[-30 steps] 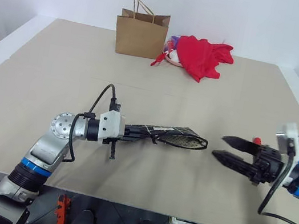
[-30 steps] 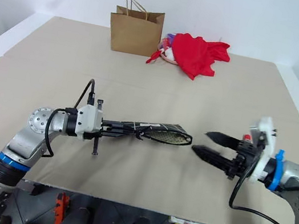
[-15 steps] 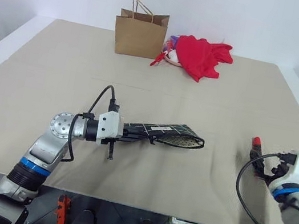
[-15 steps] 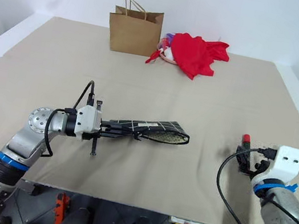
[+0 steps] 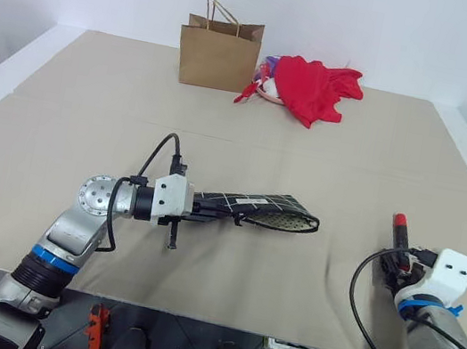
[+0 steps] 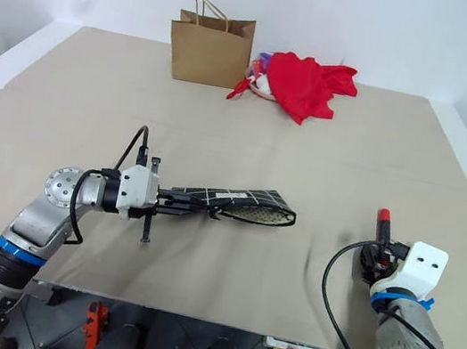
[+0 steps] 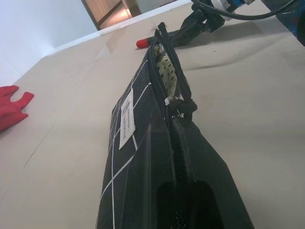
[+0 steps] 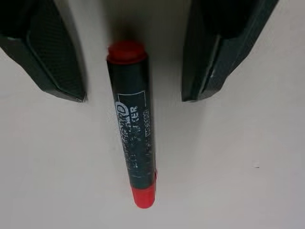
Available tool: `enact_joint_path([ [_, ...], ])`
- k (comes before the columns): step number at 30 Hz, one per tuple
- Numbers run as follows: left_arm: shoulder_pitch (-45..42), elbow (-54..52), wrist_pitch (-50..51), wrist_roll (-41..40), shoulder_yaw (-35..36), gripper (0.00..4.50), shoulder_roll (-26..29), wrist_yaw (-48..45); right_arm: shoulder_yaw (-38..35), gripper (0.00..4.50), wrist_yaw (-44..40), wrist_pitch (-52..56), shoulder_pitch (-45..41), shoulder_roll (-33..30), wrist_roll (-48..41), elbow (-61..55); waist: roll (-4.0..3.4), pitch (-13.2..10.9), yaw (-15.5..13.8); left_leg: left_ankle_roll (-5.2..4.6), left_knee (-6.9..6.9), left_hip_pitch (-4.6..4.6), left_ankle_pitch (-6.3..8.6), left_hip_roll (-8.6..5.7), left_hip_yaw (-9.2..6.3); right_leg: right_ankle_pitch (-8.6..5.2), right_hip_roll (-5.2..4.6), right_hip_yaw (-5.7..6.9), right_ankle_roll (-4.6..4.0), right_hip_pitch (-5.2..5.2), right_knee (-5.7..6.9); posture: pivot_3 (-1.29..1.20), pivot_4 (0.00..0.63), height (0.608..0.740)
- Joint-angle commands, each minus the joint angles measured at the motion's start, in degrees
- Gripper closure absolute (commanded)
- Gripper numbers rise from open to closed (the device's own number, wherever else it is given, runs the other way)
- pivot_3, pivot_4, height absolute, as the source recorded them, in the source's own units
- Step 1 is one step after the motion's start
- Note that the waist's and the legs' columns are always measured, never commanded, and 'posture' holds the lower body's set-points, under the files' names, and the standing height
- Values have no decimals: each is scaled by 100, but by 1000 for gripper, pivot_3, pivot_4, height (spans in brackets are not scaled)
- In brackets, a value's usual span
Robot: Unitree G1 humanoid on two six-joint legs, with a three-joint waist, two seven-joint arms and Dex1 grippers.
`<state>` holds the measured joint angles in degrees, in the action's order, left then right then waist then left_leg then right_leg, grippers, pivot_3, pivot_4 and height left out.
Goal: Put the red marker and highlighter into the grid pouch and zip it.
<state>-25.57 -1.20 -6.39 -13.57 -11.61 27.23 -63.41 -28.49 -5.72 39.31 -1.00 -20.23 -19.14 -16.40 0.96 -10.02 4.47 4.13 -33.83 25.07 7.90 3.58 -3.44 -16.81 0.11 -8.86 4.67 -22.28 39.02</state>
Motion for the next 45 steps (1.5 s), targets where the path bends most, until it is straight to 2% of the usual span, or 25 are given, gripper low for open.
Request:
enact_joint_path([
  [1, -109, -157, -106, -27, -4, 4500, -27, -8, 70, 3464, 51, -32, 27, -61, 139, 175, 4, 2, -1, 0, -1, 0, 0, 0, 0, -2, 0, 0, -5, 1, 0, 0, 150, 740],
  [3, -115, -155, -103, -25, -8, 4500, -34, -7, 82, 3863, 44, -39, 30, -87, 142, 188, 8, 4, -3, -1, -4, 0, -1, -1, 0, -3, -2, 0, -9, 4, -1, 0, 150, 740],
  [9, -131, -140, -108, -14, -11, 4500, -52, -8, 117, 3865, -6, -47, 31, -163, 139, 170, 9, 5, -3, -2, -10, 0, -2, -1, 1, -3, -3, 0, -11, 8, -1, 0, 150, 740],
  [12, -131, -135, -104, -18, -2, 4500, -52, -12, 233, 3865, -332, -116, -65, -328, -10, 2, 9, 5, -3, -2, -10, 0, -2, -1, 1, -3, -3, -1, -11, 7, -1, 0, 150, 740],
  [13, -130, -135, -102, -20, 1, 4500, -49, -14, 269, 3865, -578, -200, -130, -414, -141, -86, 8, 4, -3, -2, -10, 1, -2, -1, 2, -3, -4, -1, -11, 7, -1, 0, 150, 740],
  [15, -118, -143, -66, -66, 15, 4500, -38, -42, 356, 3865, -1663, -292, -358, -1010, -643, -387, -7, -4, 22, -2, -9, 2, -2, -1, 9, -3, -4, -6, -11, 1, -1, 0, 150, 740],
  [16, -120, -141, -55, -90, 17, 4500, -38, -67, 406, 3865, -2489, -432, -460, -1568, -847, -454, -14, -7, 36, -2, -5, 2, -2, -2, 12, -2, -4, -11, -9, 0, -1, 0, 150, 740],
  [19, -164, -96, -55, -106, 17, 4500, -66, -111, 401, 3865, -4162, -547, -733, -2717, -1400, -390, -27, -14, 27, -2, -3, 0, -3, -7, 14, 5, -7, -15, 17, 0, -1, 0, 150, 740],
  [23, -219, -30, -55, -97, 4, 4500, -116, -137, 464, 3865, -5165, -367, -1112, -3399, -2050, -298, 3, -13, 0, -2, 11, 0, -2, -5, 2, -5, -4, 0, 13, 2, -2, 0, 150, 740],
  [27, -229, -31, -34, -108, -4, 4500, -156, -137, 836, 3865, -6238, -98, -951, -4134, -2347, -585, 3, -14, -15, -1, 12, 7, 4, -14, 4, -19, -16, 2, 20, 2, -5, 0, 150, 740],
  [33, -201, -110, 51, -168, -1, 4500, -181, -126, 1247, 3865, -6881, -598, -710, -4539, -1801, -226, 5, -15, -22, -2, 9, 7, 5, -17, 4, -22, -20, 2, 21, 1, -5, 0, 150, 740],
  [45, -158, -211, 70, -178, -10, 4500, -165, -145, 1425, 3865, -6812, -529, -1057, -4406, -1725, 201, 5, -15, -17, -2, 2, 6, 5, -18, 6, -16, -22, 2, 25, 2, -4, 0, 150, 740],
])
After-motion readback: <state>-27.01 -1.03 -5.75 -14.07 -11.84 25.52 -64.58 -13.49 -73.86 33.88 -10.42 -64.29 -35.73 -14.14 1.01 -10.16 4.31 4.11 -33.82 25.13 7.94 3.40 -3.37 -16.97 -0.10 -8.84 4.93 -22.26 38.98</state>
